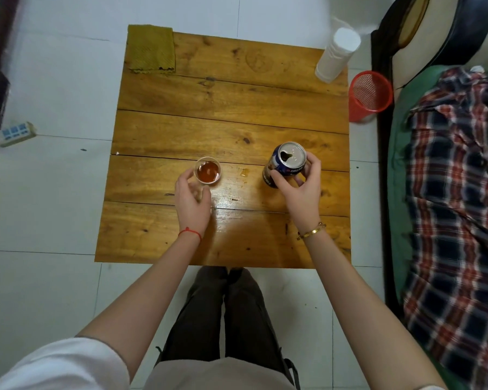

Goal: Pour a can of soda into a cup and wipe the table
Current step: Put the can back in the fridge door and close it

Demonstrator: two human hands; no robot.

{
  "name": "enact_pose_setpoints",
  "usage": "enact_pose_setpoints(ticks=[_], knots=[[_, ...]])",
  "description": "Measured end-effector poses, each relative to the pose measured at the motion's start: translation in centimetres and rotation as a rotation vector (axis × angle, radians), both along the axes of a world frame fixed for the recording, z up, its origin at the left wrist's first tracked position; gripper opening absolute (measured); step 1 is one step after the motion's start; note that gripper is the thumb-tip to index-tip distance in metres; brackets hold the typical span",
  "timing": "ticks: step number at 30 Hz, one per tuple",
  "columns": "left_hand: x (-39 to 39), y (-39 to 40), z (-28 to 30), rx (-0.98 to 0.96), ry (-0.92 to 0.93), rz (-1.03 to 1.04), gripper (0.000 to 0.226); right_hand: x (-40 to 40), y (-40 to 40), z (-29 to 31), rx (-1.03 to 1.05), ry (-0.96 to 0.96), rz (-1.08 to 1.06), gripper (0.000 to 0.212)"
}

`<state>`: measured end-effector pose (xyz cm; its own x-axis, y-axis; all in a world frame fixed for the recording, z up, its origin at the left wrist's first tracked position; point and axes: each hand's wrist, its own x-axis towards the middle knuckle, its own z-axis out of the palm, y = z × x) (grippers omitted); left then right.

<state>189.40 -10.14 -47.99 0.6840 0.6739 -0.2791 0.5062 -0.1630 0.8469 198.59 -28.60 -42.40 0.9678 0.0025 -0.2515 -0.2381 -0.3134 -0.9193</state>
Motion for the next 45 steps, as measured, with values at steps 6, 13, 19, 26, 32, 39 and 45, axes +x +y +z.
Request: enact_pose_setpoints(ticks=[6,13,19,26,32,39,45], knots=[[2.1,-3.2,5.6,-0.911,0.143,0.069,0.046,-1.2,0.1,4.3,0.007,-0.019,0.074,0.068],[2.8,-4.7,10.5,-1.329,0.100,0.145,0.063,-3.0,-0.4,7.7,0.021,-0.033,0.149,0.068],[1.0,-4.9,13.7,-1.371,0.080,0.162,0.065,-4.2,-0.7,10.3,0.044,-0.023,0.157,0.067],[-1.3,-5.1,17.5,-1.365,0.052,0.185,0.063,-5.9,-1.0,13.5,0.028,-0.058,0.208,0.066],[-5.3,-4.9,20.4,-1.371,-0.023,0.229,0.060,-8.5,-0.6,16.6,0.026,-0.102,0.334,0.068],[-11.2,-3.1,22.7,-1.389,-0.189,0.359,0.058,-10.9,1.9,19.6,0.061,-0.136,0.552,0.067],[-16.3,-1.3,24.1,-1.372,-0.352,0.514,0.058,-13.4,5.8,21.3,0.054,-0.199,0.775,0.066]])
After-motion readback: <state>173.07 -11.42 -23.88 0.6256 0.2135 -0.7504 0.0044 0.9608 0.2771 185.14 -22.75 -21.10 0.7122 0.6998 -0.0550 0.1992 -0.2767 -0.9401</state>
